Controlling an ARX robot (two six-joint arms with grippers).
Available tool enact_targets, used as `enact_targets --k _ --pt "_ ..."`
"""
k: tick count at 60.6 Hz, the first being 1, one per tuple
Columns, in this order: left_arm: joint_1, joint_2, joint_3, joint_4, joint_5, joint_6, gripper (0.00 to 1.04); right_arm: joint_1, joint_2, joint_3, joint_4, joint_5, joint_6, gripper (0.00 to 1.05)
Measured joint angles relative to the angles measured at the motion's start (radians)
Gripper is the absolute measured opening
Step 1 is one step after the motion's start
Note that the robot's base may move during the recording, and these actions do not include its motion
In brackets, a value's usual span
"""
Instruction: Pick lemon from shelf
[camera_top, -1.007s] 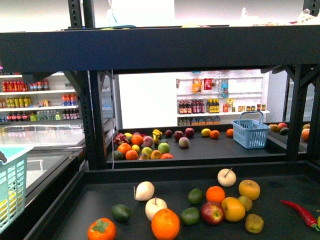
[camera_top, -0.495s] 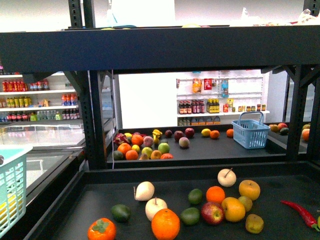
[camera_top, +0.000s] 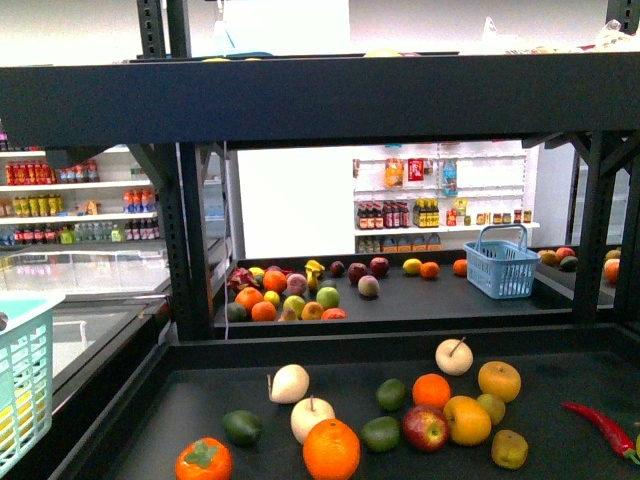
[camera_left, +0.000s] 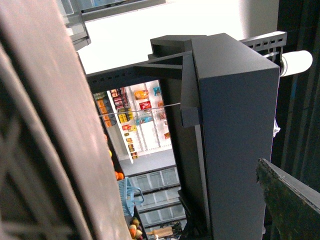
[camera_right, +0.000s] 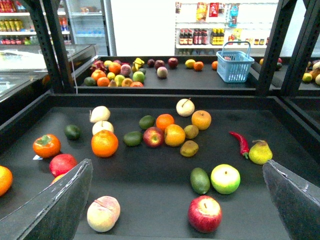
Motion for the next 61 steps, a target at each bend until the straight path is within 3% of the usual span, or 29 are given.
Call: enact_targets --k 22,33,40,49,61 --pt "0.000 -0.113 -0.050 -0.202 0.010 0.147 0.97 0.000 0.000 0.000 0.000 0.000 0.000 1.02" --pt "0.000 -0.225 -0.075 -0.429 -0.029 0.358 0.97 0.000 0.000 0.000 0.000 0.000 0.000 1.02" --pt "0.000 -0.284 -0.075 -0.599 -0.087 0.518 0.97 0.000 0.000 0.000 0.000 0.000 0.000 1.02" --pt "-0.037 -0.452 -0.122 -0.863 -0.243 0.861 0.97 0.000 0.000 0.000 0.000 0.000 0.000 1.02" --pt "-0.210 -0.741 -0.286 -0.884 -0.421 1.244 0.97 0.000 0.000 0.000 0.000 0.000 0.000 1.02"
